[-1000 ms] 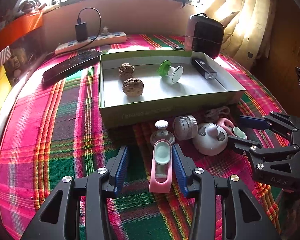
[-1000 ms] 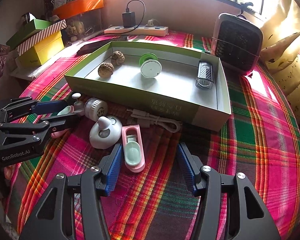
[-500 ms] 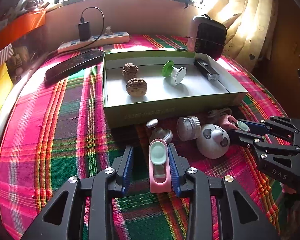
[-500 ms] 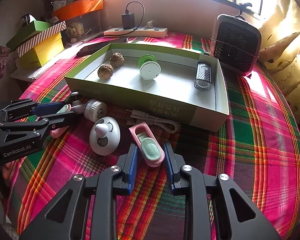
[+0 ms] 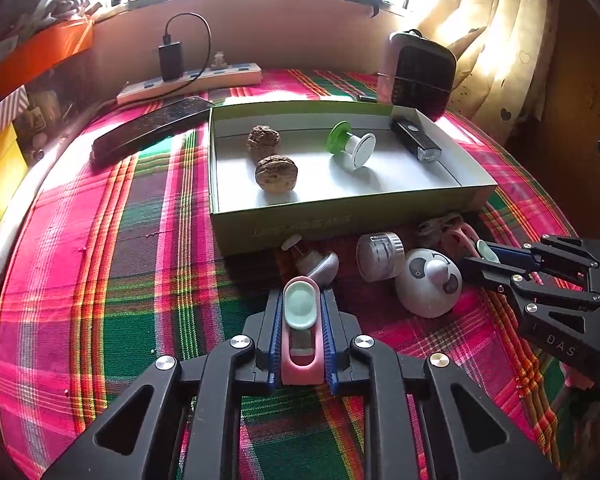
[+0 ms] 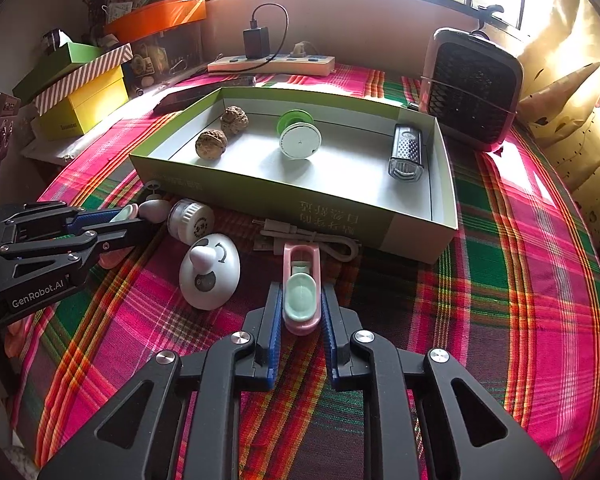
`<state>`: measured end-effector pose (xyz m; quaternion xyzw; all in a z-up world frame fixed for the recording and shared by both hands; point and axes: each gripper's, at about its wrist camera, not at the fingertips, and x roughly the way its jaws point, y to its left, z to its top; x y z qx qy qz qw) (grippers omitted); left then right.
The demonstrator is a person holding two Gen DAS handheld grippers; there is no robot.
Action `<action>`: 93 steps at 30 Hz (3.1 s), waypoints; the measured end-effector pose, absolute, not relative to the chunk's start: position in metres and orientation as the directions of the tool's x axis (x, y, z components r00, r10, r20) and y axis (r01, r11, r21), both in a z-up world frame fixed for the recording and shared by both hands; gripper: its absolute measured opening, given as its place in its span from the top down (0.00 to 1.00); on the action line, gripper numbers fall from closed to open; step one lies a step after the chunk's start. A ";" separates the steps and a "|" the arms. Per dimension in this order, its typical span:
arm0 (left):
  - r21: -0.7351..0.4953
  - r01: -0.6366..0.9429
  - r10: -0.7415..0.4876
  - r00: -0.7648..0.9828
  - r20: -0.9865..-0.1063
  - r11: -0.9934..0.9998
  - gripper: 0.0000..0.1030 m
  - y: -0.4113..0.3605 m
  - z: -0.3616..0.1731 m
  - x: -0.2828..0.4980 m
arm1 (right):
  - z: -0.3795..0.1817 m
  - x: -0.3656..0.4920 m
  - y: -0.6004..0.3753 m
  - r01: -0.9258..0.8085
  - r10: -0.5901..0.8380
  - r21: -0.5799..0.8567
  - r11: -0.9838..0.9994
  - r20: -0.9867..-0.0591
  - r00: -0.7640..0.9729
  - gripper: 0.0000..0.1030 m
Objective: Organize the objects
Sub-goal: 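Close the right gripper on a pink clip while the left gripper closes on another pink clip, then lift and carry both pink clips over the white box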
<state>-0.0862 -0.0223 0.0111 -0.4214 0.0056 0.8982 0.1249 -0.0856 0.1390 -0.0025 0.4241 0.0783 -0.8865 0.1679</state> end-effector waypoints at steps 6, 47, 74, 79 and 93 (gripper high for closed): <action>-0.093 -0.229 0.218 -0.614 -0.759 -0.969 0.85 -0.022 0.011 -0.086 | -0.003 -0.086 0.139 0.364 -0.231 0.004 -0.931 -0.778 -0.584 0.82; -0.080 -0.259 0.236 -0.653 -0.719 -0.963 0.85 -0.018 0.047 -0.090 | 0.028 -0.084 0.152 0.327 -0.243 0.030 -0.945 -0.734 -0.634 0.83; -0.137 -0.283 0.289 -0.613 -0.735 -0.949 0.85 0.009 0.052 -0.172 | 0.033 -0.176 0.151 0.299 -0.244 0.068 -0.952 -0.757 -0.606 0.82; -0.133 -0.276 0.279 -0.604 -0.747 -0.952 0.85 0.013 0.045 -0.184 | 0.028 -0.192 0.151 0.294 -0.240 0.070 -0.953 -0.766 -0.596 0.83; -0.110 -0.256 0.245 -0.585 -0.773 -0.960 0.85 0.017 0.027 -0.208 | 0.017 -0.225 0.146 0.304 -0.244 0.074 -0.950 -0.784 -0.571 0.82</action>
